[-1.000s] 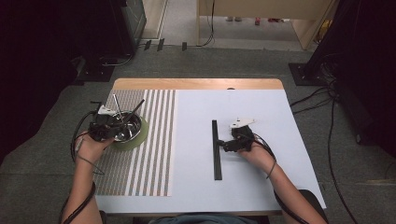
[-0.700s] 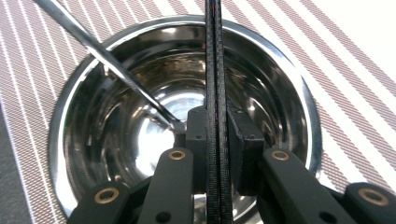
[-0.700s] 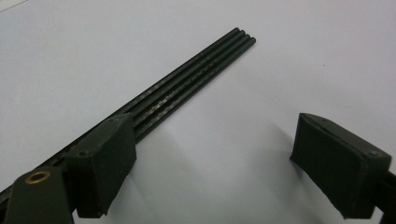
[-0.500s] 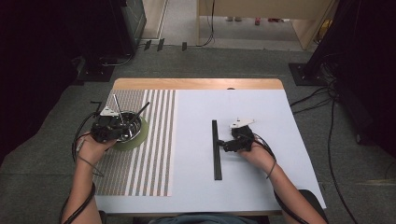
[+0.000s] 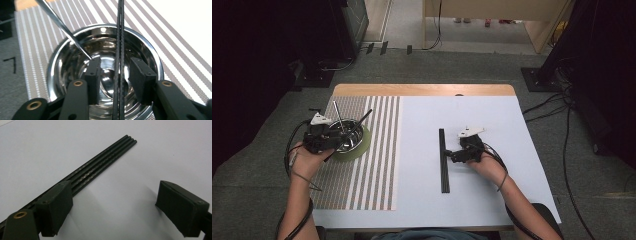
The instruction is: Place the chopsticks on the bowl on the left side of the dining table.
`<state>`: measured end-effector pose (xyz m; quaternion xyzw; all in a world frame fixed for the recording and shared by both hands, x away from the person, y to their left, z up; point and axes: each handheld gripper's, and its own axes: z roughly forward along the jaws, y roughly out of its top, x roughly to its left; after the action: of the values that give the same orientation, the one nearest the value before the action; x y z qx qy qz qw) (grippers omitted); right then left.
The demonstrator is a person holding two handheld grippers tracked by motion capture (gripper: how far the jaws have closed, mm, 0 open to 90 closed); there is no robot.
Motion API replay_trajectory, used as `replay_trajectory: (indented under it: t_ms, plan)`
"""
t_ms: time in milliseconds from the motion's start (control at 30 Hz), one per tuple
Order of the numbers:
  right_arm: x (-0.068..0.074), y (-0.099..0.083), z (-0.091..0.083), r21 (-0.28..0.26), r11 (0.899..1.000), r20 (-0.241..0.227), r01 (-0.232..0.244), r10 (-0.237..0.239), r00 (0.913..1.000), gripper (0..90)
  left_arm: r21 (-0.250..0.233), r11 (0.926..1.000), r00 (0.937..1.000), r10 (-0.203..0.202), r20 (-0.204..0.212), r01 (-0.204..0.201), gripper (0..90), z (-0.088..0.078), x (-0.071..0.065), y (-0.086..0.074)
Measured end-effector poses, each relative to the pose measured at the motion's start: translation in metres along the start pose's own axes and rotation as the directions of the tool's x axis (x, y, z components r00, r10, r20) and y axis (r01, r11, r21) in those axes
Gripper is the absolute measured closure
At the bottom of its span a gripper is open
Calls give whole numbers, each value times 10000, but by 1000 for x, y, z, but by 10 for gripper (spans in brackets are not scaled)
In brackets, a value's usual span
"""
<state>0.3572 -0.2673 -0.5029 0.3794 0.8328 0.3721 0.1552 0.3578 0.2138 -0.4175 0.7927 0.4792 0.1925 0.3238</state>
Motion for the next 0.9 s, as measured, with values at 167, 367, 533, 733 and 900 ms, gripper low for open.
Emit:
replay_trajectory:
  t_ms: [167,367,533,733,900]
  plan:
    - [0,0,0,-3,10000,4,3,-3,10000,135,59,10000,9995,82,-304,-81,588,-6,-2,-5]
    - [0,0,0,-6,10000,7,2,-2,10000,136,-181,9998,9983,58,-579,-69,565,-17,0,-15]
    - [0,0,0,-7,10000,8,11,-11,10000,136,-365,9993,9964,-132,-832,102,521,-24,2,-24]
    - [0,0,0,-14,10000,15,19,-19,10000,136,-368,9991,9947,-255,-992,219,503,-30,3,-35]
    - [0,0,0,-13,10000,17,20,-20,10000,136,-432,9988,9943,-266,-1036,222,465,-32,3,-44]
